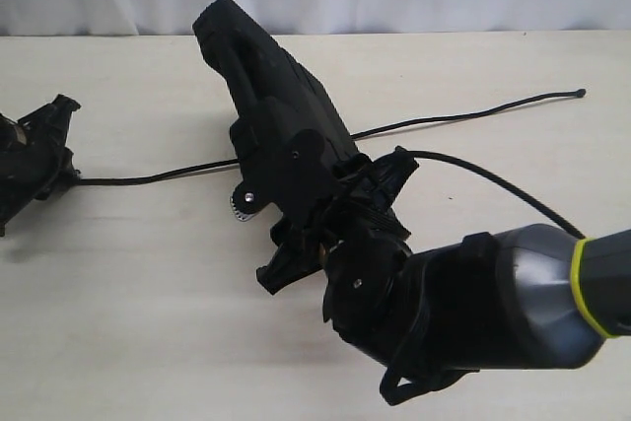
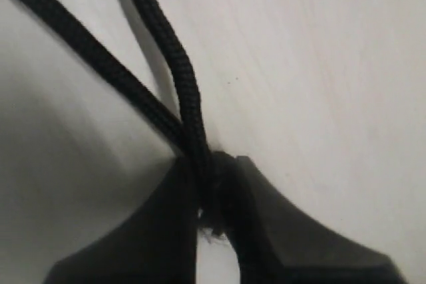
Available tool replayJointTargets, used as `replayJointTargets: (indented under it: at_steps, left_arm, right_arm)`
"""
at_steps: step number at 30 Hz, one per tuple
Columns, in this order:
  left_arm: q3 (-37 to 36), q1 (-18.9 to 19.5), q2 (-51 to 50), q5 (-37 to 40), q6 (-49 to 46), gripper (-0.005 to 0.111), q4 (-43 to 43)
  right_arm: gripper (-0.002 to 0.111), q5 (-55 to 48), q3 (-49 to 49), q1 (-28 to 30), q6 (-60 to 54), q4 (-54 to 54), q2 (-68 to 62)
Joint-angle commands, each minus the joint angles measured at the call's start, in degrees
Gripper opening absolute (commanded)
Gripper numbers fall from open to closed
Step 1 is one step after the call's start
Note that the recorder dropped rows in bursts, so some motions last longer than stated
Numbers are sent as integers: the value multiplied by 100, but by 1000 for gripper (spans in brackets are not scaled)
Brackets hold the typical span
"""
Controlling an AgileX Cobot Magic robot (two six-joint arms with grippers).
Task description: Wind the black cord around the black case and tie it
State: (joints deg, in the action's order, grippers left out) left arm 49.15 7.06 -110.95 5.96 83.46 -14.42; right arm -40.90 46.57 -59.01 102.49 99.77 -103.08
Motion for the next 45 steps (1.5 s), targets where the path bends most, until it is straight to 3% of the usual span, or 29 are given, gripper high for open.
replayJointTargets:
  at_steps: [1, 4, 9, 15, 22, 28, 35, 45]
  left_arm:
    - [-44, -42, -154, 200, -54, 0, -2]
    - [-44, -42, -154, -340, -981, 0, -2]
    - [-44, -209, 29, -968, -3626, 0, -625]
    - [-44, -650, 775, -322, -4646, 0, -2566]
    - [-44, -1603, 1741, 307, -5869, 0, -3734]
    - [-44, -2118, 2247, 769, -7158, 0, -3735]
    - [-44, -2187, 2372, 1374, -7577, 0, -3413]
    - [-46, -2584, 2593, 1731, -10553, 0, -1066]
  right_arm:
    - [4, 36, -8, 29, 77, 18, 64]
    - [4, 39, -8, 29, 209, 18, 64]
    - [4, 52, -8, 29, 291, 18, 64]
    - [4, 63, 3, 62, 314, 18, 175]
    - [4, 1000, 3, 694, 578, 18, 422]
    - [4, 1327, 3, 1134, 679, 18, 683]
    - [4, 1384, 3, 1518, 786, 18, 850]
    - [4, 1383, 3, 1658, 786, 18, 834]
